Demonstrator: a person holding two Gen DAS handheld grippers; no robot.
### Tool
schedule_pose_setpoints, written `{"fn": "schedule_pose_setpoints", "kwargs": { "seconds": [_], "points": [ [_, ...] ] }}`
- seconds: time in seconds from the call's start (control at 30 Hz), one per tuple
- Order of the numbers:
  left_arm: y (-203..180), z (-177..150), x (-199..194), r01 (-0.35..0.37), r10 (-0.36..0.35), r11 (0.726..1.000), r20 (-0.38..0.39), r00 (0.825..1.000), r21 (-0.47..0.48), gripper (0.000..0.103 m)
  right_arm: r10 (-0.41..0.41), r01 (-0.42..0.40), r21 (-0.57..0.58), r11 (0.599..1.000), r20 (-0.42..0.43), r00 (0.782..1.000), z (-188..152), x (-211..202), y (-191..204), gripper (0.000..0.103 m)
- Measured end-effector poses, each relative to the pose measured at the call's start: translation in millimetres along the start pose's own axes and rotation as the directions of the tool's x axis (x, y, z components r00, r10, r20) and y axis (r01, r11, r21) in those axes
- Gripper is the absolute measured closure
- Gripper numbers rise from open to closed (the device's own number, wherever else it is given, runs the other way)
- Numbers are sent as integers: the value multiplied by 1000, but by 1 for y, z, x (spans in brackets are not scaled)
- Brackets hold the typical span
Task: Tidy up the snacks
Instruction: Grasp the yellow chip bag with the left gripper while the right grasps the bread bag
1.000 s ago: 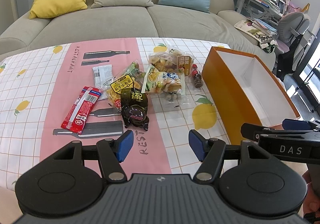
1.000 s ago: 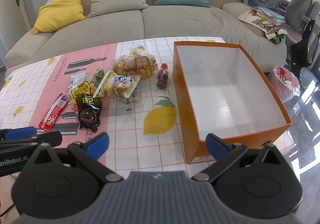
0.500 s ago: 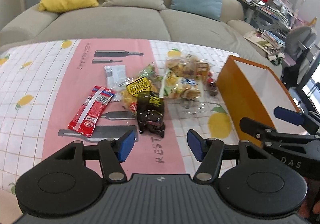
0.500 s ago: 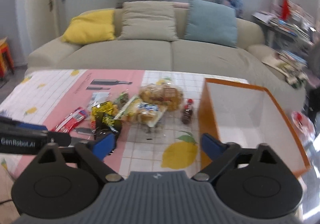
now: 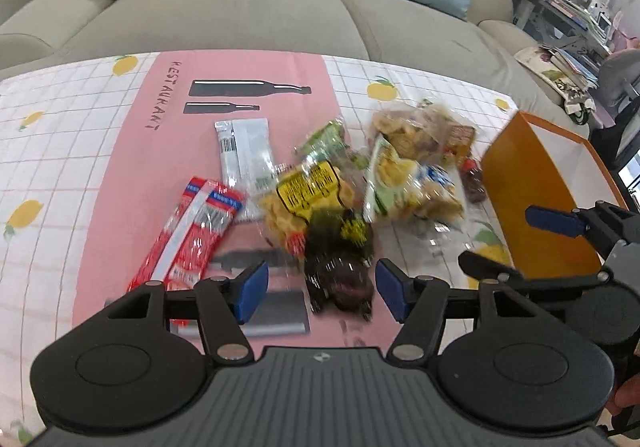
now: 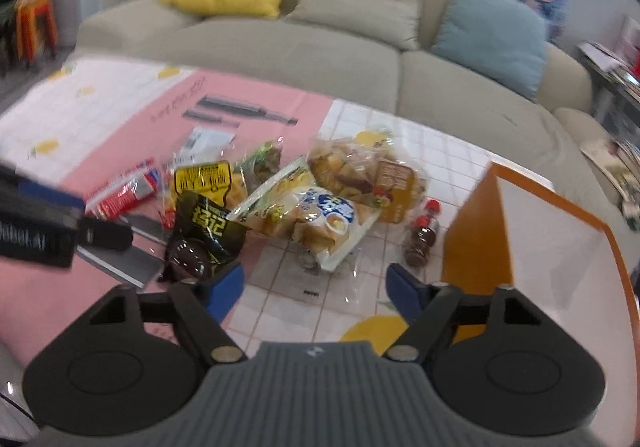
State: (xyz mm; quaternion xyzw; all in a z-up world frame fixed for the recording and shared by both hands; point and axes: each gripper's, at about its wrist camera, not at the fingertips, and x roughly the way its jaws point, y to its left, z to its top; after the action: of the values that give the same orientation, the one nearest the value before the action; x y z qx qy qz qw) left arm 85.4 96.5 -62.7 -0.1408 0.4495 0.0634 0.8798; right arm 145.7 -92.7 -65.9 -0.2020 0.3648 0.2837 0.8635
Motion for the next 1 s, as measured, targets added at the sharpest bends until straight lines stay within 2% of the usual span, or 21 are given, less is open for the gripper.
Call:
{"fn": "schedule_pose_setpoints", "kwargs": {
  "seconds": [0.2,0.37,0.5,0.67,0.93,1.0],
  "points": [
    [11,34,37,-18,21,997,-35,999,81,30,12,-16,-121,992,-33,999,25,42,3,25],
    [16,53,61,21,-13,983,-44,999,181,30,12,-23,-190,981,-57,998,37,69,3,25],
    [20,62,83,47,-32,982,-88,996,181,29,46,-60,-190,980,-75,996,41,85,2,25],
    [21,66,101,54,-32,975,-107,994,216,26,84,-100,-148,984,-111,990,38,102,1,24],
    [15,56,117,121,-84,966,-163,983,228,18,51,-64,-167,984,-83,995,27,109,7,23],
    [16,56,119,138,-101,971,-189,977,196,22,30,-44,-190,981,-76,997,23,112,9,23]
  ]
}}
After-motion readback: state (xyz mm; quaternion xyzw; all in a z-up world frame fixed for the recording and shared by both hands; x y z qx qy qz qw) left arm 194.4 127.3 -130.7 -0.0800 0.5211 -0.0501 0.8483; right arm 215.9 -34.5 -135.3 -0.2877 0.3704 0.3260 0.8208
